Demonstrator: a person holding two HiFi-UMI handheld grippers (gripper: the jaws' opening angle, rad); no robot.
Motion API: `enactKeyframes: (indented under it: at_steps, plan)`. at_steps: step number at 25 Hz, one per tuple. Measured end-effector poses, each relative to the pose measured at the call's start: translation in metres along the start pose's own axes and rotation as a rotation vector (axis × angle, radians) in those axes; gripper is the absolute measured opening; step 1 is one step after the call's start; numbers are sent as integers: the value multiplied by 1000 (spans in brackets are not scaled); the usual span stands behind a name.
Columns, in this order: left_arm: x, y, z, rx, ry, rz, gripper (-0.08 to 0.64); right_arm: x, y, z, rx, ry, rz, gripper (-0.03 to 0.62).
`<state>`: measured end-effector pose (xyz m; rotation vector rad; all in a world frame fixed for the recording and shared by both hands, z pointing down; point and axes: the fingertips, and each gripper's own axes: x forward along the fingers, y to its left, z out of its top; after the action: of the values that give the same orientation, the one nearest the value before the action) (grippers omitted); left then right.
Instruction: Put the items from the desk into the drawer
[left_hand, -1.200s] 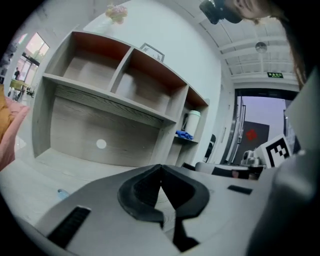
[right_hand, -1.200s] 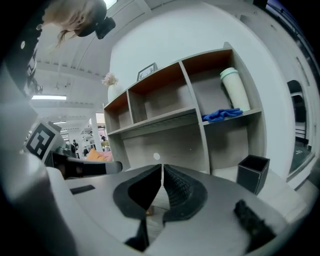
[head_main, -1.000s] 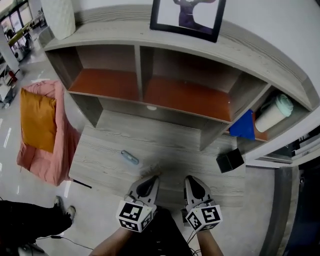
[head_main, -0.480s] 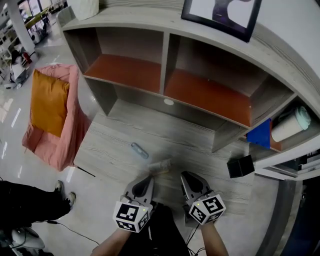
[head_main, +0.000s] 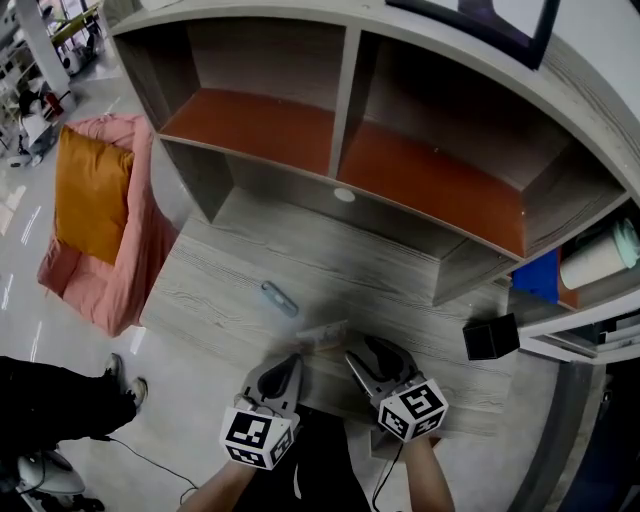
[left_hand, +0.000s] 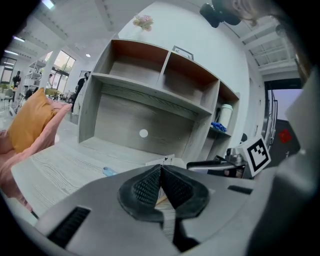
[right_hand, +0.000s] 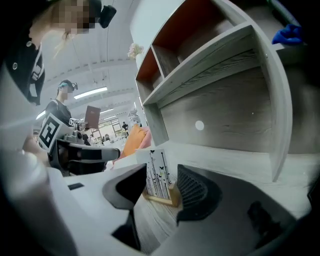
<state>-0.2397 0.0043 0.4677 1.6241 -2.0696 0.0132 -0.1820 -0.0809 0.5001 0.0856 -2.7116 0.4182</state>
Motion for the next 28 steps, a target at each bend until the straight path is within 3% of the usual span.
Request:
enactKeyframes:
  at_steps: [8, 15, 28]
  plan:
    - [5, 17, -20, -21, 13, 19, 9, 22, -11, -17, -100, -10, 58, 259]
    - [8, 34, -35, -33, 12, 39, 9, 44, -17, -36, -130, 47, 97, 264]
    - [10, 47, -53, -47, 28, 53, 9, 71, -10, -59, -190, 143, 252, 264]
